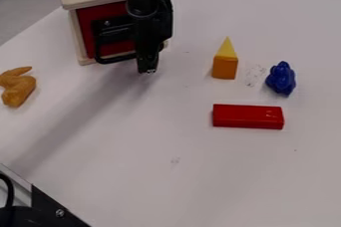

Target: Open the drawer

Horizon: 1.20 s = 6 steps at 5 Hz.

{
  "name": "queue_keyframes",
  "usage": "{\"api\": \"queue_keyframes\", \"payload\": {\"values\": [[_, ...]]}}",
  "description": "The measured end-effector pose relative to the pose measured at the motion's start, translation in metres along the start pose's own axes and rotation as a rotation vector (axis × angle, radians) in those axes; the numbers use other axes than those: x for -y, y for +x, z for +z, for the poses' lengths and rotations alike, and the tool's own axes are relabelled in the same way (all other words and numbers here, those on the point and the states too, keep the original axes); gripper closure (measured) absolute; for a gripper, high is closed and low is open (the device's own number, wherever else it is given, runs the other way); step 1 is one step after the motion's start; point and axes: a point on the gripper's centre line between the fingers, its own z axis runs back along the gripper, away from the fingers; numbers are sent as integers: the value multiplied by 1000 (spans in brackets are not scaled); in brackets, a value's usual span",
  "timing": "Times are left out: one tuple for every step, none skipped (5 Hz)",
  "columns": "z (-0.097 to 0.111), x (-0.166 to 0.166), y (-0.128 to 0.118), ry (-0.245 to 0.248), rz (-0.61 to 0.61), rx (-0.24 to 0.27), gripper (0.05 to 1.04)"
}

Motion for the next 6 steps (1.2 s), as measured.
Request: {"api": "queue_keyframes", "payload": {"values": [[1, 4, -1, -14, 26, -13, 912], [3, 11, -2, -22, 23, -18, 950], [8, 19, -2, -39, 31, -13, 959], [18, 32, 0, -39, 25, 4, 959], [23, 46, 1, -38, 8, -5, 959], [24, 57, 13, -40, 8, -5, 959]]}}
